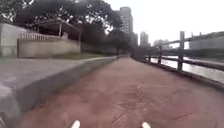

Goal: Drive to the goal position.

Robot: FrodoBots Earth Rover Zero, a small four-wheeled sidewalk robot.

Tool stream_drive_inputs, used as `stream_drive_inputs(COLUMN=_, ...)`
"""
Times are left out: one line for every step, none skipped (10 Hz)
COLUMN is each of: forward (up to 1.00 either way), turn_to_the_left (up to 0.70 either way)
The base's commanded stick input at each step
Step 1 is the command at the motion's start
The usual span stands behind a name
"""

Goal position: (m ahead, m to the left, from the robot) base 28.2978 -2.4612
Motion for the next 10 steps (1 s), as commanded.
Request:
stream_drive_inputs(forward=0.7, turn_to_the_left=0.0)
stream_drive_inputs(forward=0.7, turn_to_the_left=0.0)
stream_drive_inputs(forward=0.7, turn_to_the_left=0.0)
stream_drive_inputs(forward=0.7, turn_to_the_left=-0.08)
stream_drive_inputs(forward=0.7, turn_to_the_left=-0.27)
stream_drive_inputs(forward=0.7, turn_to_the_left=-0.27)
stream_drive_inputs(forward=0.7, turn_to_the_left=-0.27)
stream_drive_inputs(forward=0.7, turn_to_the_left=-0.23)
stream_drive_inputs(forward=0.7, turn_to_the_left=-0.05)
stream_drive_inputs(forward=0.7, turn_to_the_left=0.0)
